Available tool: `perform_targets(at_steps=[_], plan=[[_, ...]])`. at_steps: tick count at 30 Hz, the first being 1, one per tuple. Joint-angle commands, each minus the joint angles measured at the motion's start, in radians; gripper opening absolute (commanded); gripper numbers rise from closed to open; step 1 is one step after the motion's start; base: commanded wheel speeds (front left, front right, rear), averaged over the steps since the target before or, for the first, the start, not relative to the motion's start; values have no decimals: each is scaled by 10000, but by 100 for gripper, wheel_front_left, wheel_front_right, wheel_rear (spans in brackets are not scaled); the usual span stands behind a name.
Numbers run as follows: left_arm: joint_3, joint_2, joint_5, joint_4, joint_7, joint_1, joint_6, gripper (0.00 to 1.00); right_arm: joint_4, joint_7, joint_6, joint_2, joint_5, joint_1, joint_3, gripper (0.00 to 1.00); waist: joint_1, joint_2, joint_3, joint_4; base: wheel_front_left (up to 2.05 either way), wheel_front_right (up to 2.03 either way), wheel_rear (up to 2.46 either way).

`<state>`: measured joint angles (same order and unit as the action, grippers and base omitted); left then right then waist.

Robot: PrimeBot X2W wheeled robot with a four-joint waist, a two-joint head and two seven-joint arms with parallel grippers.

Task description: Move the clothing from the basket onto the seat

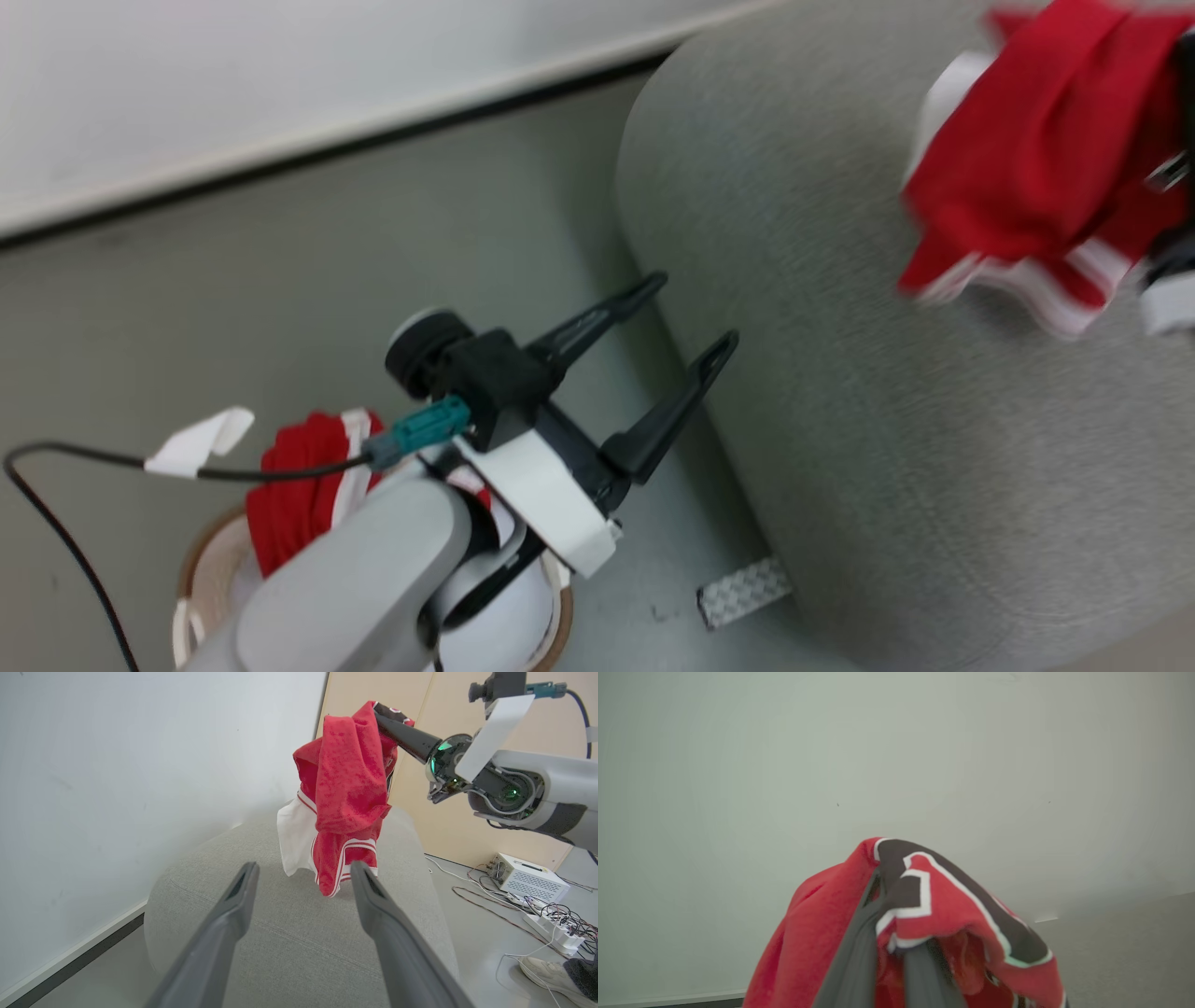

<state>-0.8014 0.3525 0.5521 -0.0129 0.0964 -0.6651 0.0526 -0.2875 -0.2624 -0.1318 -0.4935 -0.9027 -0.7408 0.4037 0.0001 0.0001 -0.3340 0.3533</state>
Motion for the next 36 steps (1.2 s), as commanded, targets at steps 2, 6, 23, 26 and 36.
perform_targets(at_steps=[2, 6, 23, 26, 36], plan=[[-41, -15, -301, -73, -53, -611, 132, 100, -570, -37, 21, -148, 307, -946, -633, 0, -1, -1, -1882, -999, 0, 0, 0], [-156, -142, -568, -25, 4, -1302, 293, 100, -1609, -9, 21, -441, 845, -2303, -1661, 0, -1, -1, -2828, -1403, 0, 0, 0], [-364, -200, -911, 712, 729, -1452, 243, 100, -6205, 4, 23, 451, 2406, -3532, -3986, 0, -1, -1, -3456, -1841, 0, 0, 0], [-323, -133, -896, 824, 802, -1387, 186, 100, -6539, -31, 23, 796, 2633, -3197, -4037, 69, -1, -1, -3246, -1717, 0, 0, 0], [49, 122, -576, 1267, 1384, -564, -186, 100, -4579, -33, 23, 1435, 3446, -1221, -4276, 100, -1, -1, -1787, -1393, 0, 0, 0]])
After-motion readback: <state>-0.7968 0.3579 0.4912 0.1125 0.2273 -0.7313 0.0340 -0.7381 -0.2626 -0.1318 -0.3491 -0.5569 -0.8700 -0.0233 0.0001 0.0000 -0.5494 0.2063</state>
